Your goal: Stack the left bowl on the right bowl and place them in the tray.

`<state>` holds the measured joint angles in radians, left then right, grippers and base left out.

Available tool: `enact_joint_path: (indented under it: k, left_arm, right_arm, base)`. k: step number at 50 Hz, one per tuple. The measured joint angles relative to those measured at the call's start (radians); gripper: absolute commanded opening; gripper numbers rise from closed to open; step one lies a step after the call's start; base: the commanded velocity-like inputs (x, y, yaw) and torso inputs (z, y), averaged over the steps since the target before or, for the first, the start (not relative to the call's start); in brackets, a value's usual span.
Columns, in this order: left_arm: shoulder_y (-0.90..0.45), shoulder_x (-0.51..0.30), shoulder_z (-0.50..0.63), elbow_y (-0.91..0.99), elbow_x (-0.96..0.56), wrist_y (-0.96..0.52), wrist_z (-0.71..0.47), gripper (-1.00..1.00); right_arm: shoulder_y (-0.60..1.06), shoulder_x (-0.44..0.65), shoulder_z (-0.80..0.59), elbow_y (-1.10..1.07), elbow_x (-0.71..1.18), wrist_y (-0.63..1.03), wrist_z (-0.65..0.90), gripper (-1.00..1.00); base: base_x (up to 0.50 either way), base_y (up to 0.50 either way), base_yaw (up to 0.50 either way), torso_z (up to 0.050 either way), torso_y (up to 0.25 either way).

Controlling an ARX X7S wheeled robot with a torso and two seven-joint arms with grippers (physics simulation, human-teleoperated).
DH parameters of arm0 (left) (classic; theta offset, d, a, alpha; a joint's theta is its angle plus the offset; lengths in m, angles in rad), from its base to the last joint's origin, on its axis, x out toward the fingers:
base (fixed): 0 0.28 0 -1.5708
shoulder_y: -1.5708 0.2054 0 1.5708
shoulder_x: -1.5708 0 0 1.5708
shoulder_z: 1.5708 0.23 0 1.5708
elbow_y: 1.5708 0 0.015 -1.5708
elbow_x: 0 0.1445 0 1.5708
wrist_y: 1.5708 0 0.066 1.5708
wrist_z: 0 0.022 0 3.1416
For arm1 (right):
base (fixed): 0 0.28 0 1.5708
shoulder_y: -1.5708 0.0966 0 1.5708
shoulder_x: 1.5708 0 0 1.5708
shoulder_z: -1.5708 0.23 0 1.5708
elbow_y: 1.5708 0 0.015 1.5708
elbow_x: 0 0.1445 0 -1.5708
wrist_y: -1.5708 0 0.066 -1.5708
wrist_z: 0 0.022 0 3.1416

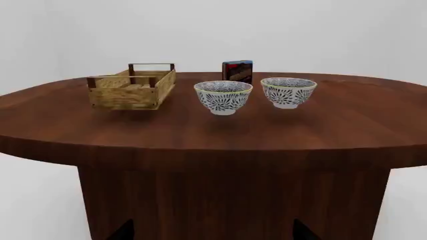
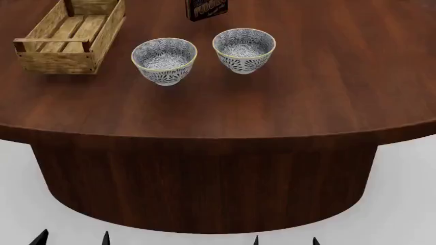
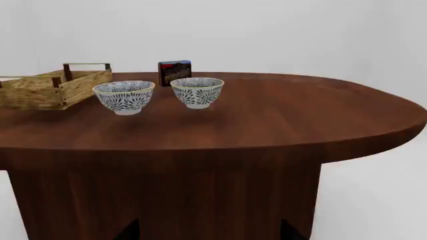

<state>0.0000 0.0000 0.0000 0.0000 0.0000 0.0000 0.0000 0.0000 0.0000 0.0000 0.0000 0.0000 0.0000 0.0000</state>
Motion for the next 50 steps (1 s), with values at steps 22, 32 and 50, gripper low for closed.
enact_joint_path:
  k: [22,32,50]
  left_arm:
    - [-0.029,-0.045,0.032,-0.055,-0.078,0.038,-0.021,1.00]
    - [-0.032,-0.066,0.045,-0.046,-0.108,0.048,-0.030,1.00]
    - [-0.070,-0.136,0.038,0.299,-0.189,-0.197,-0.080,1.00]
  right_arm:
    - [0.057,0.229,-0.273,0.010,0.256,-0.029,0.261,1.00]
    - [0.069,0.264,-0.291,-0.015,0.286,-0.011,0.289,1.00]
    - [0.148,0.369,-0.258,-0.271,0.344,0.195,0.358,1.00]
  base:
    - [0.00,0.00,0.00,0.022,0.000]
    - [0.00,0.00,0.00,0.050,0.000]
    - [0.00,0.00,0.00,0.050,0.000]
